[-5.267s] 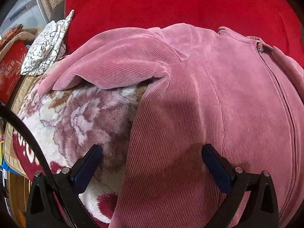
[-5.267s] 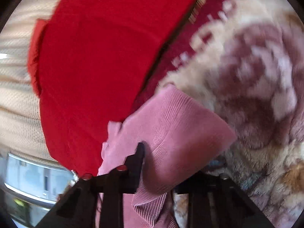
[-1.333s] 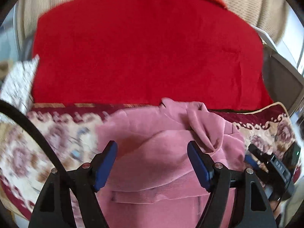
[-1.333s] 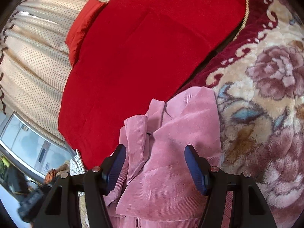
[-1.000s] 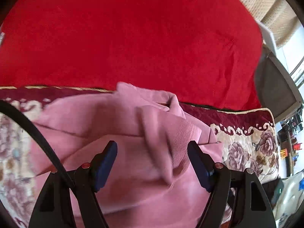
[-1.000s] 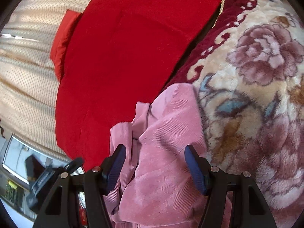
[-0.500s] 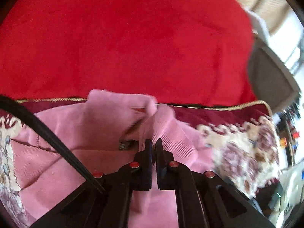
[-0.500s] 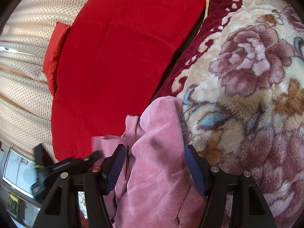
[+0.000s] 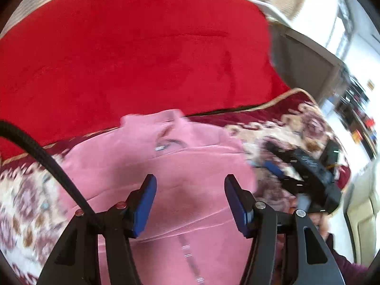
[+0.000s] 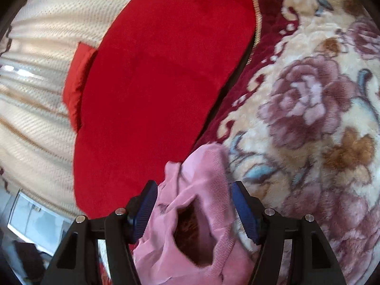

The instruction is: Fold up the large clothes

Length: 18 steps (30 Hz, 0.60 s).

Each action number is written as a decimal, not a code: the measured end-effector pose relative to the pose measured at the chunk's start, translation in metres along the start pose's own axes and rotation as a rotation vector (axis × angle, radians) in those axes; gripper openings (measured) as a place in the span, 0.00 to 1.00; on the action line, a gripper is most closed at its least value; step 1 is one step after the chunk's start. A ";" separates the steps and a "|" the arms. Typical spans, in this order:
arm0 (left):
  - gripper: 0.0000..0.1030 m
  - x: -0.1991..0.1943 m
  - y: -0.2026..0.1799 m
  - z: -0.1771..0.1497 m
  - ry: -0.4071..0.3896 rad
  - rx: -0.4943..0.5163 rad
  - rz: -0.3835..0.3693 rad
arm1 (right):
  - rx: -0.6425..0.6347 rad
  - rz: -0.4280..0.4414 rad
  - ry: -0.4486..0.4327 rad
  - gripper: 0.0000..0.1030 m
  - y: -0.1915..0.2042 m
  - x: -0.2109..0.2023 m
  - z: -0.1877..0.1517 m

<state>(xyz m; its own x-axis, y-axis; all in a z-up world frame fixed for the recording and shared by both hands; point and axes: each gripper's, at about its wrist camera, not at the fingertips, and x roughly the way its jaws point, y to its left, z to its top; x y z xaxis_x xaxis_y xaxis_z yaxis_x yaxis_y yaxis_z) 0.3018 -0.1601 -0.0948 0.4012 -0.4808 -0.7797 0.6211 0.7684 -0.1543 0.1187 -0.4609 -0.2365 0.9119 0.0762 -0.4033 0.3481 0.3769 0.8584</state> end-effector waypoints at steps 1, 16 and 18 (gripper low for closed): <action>0.59 -0.002 0.011 -0.003 0.002 -0.019 0.025 | -0.007 0.012 0.041 0.68 0.003 0.005 -0.001; 0.58 0.087 0.126 -0.078 0.259 -0.159 0.254 | -0.233 -0.019 0.318 0.20 0.037 0.066 -0.044; 0.58 0.084 0.120 -0.078 0.250 -0.123 0.266 | -0.314 -0.012 0.217 0.18 0.052 0.051 -0.045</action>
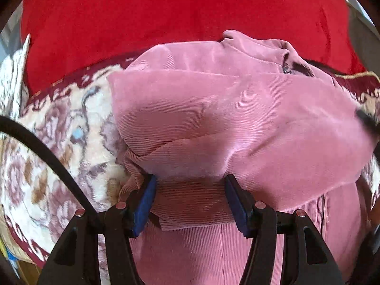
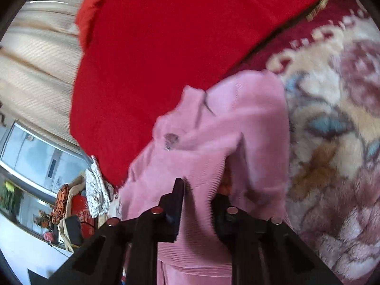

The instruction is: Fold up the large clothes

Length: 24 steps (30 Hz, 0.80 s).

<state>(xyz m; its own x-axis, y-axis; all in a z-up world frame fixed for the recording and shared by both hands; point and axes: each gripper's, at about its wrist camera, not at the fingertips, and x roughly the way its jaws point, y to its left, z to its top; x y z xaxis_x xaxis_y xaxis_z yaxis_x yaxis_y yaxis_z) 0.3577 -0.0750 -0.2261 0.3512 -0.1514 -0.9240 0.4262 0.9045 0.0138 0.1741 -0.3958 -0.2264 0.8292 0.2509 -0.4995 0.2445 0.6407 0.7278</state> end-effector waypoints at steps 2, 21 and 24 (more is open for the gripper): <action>0.58 -0.008 0.000 0.001 -0.024 0.004 -0.010 | -0.093 -0.003 -0.119 0.18 0.016 -0.020 0.002; 0.59 0.004 0.050 0.004 -0.060 -0.153 0.007 | -0.185 -0.165 -0.328 0.78 0.046 -0.052 -0.006; 0.59 -0.014 0.051 0.002 -0.120 -0.129 0.051 | -0.257 -0.147 -0.180 0.57 0.057 -0.022 -0.012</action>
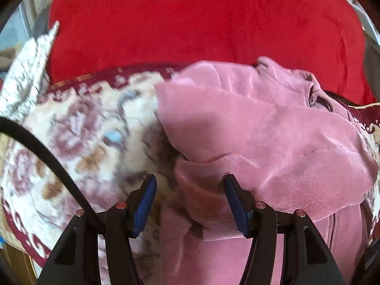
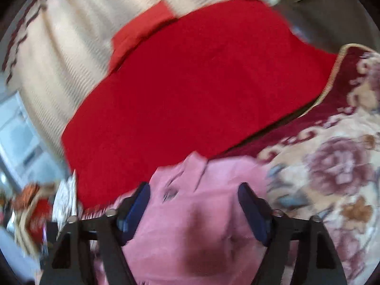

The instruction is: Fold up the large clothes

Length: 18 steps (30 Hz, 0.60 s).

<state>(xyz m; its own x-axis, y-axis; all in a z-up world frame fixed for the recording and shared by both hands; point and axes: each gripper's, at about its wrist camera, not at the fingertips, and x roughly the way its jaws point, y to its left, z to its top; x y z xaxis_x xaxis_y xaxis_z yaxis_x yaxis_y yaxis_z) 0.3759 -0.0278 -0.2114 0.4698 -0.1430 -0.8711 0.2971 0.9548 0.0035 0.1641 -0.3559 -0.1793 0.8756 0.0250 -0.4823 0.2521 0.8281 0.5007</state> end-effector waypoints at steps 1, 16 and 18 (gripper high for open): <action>0.59 -0.007 -0.002 0.001 -0.019 0.008 0.012 | -0.014 0.004 0.046 0.51 0.001 0.009 -0.003; 0.60 -0.003 -0.009 0.016 -0.054 0.043 0.057 | -0.168 -0.075 0.156 0.38 0.029 0.030 -0.025; 0.60 -0.001 -0.010 0.027 -0.065 0.035 0.063 | -0.186 -0.077 0.160 0.38 0.033 0.036 -0.026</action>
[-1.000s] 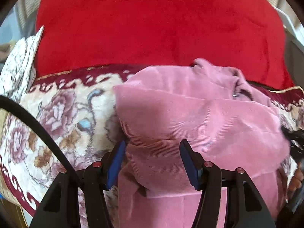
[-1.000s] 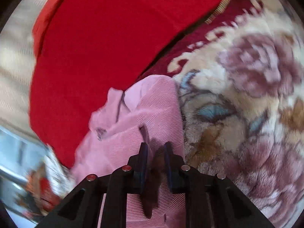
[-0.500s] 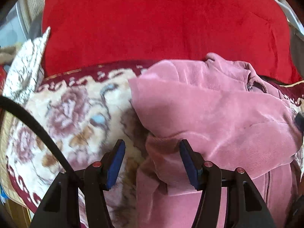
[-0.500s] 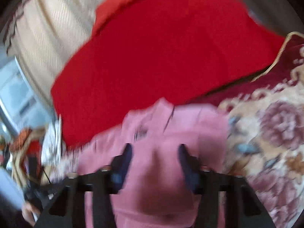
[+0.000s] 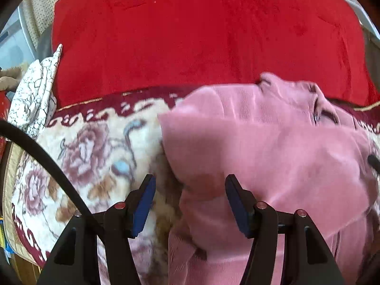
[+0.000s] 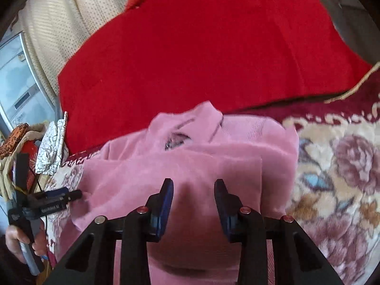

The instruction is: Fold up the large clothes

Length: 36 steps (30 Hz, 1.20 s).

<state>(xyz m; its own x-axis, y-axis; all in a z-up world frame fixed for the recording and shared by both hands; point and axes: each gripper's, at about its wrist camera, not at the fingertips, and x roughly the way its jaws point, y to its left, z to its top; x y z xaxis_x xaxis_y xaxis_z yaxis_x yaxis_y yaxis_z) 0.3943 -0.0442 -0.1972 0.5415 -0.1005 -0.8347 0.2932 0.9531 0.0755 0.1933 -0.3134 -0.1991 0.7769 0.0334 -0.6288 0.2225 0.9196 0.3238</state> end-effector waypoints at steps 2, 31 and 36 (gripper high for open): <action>0.60 0.014 -0.005 0.006 0.024 0.008 0.015 | -0.023 -0.033 0.057 0.38 0.003 0.011 -0.004; 0.61 0.014 -0.012 -0.031 0.011 0.066 0.044 | -0.376 -0.154 -0.127 0.39 0.074 -0.025 -0.025; 0.61 0.015 -0.012 -0.033 0.008 0.068 0.047 | -0.389 -0.163 -0.133 0.39 0.078 -0.028 -0.025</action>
<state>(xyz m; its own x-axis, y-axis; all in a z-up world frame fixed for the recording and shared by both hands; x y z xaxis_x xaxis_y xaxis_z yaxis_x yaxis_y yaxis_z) 0.3729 -0.0480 -0.2286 0.5496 -0.0532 -0.8337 0.3201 0.9352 0.1513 0.1740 -0.2327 -0.1741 0.8246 -0.1510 -0.5452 0.1292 0.9885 -0.0785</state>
